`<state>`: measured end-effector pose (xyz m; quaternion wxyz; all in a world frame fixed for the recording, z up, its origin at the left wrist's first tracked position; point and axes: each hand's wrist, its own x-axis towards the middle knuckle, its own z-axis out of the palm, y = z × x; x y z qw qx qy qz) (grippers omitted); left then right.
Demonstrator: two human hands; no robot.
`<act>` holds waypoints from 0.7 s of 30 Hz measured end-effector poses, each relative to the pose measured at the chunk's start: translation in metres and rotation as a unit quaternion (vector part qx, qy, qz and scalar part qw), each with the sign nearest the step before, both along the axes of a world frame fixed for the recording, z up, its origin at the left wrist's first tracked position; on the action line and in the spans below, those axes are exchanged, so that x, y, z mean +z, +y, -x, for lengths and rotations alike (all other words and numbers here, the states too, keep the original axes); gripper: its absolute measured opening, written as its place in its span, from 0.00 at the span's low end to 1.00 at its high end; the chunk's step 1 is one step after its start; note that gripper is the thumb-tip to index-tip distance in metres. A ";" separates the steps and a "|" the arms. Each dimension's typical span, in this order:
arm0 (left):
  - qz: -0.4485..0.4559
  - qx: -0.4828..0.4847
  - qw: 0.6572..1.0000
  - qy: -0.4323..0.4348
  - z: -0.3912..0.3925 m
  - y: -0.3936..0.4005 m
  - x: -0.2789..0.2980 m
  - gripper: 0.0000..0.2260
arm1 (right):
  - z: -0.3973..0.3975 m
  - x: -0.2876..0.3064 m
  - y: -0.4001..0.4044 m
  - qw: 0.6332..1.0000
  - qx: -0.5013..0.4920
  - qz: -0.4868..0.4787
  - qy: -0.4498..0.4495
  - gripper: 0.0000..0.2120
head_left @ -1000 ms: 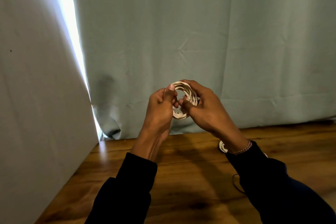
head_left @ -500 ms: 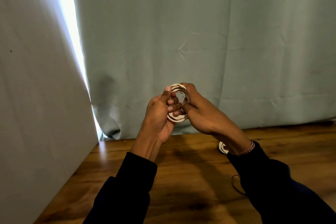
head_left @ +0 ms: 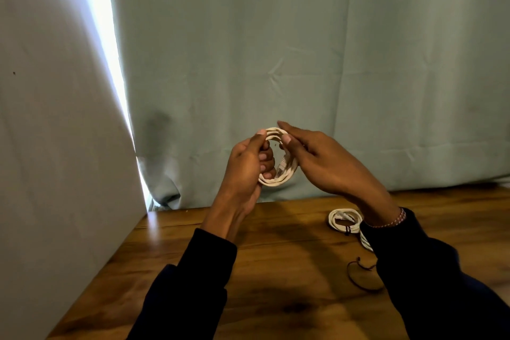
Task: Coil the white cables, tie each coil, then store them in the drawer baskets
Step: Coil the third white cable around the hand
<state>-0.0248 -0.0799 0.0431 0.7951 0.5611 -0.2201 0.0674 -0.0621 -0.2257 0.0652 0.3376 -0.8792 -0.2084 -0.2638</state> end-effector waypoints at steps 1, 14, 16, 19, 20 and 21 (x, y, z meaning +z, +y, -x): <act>0.010 -0.006 1.000 0.006 0.001 -0.002 0.000 0.16 | -0.001 -0.001 -0.002 1.000 0.001 -0.017 -0.007 0.21; 0.050 -0.071 0.996 0.002 0.004 -0.011 -0.010 0.15 | 0.007 -0.017 -0.015 0.962 0.089 -0.252 0.046 0.14; 0.051 -0.078 0.996 0.008 0.005 -0.013 -0.016 0.16 | 0.012 -0.020 -0.023 0.964 0.094 -0.242 0.053 0.15; 0.040 -0.078 0.996 0.022 0.005 -0.018 -0.023 0.16 | 0.016 -0.024 -0.038 0.976 0.045 -0.210 0.046 0.16; 0.034 -0.076 0.996 0.026 0.007 -0.021 -0.026 0.15 | 0.018 -0.026 -0.044 0.978 0.024 -0.199 0.049 0.16; 0.027 -0.072 0.997 0.031 0.007 -0.025 -0.030 0.15 | 0.019 -0.028 -0.050 0.981 0.003 -0.188 0.053 0.16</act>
